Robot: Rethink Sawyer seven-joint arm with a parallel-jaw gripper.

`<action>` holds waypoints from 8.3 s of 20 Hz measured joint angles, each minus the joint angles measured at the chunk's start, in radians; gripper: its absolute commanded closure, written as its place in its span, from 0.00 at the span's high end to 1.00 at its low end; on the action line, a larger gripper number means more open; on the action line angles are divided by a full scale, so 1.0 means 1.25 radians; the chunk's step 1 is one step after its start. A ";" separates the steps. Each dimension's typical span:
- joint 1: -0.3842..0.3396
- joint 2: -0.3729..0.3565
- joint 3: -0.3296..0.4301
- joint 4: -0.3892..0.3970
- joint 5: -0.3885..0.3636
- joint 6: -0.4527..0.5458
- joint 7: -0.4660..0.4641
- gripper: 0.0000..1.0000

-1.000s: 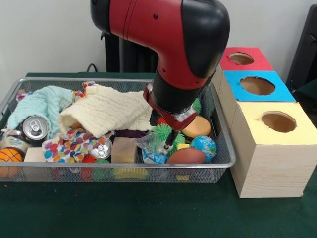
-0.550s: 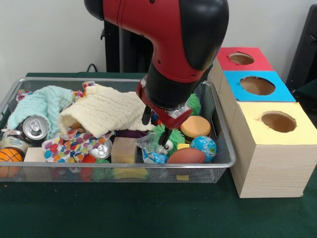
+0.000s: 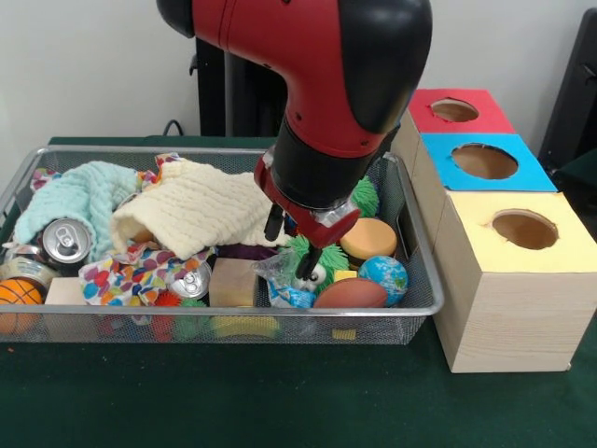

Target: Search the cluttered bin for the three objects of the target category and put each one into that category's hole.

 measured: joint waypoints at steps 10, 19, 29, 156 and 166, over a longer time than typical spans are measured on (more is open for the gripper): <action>-0.010 0.044 0.000 0.000 0.000 -0.082 0.000 1.00; -0.013 0.070 0.000 0.000 0.000 -0.091 0.000 1.00; -0.013 0.051 0.000 0.000 0.000 -0.078 0.000 1.00; 0.079 -0.216 -0.027 0.006 0.007 0.363 0.026 0.00; 0.166 -0.194 -0.067 0.001 0.007 0.527 0.185 0.00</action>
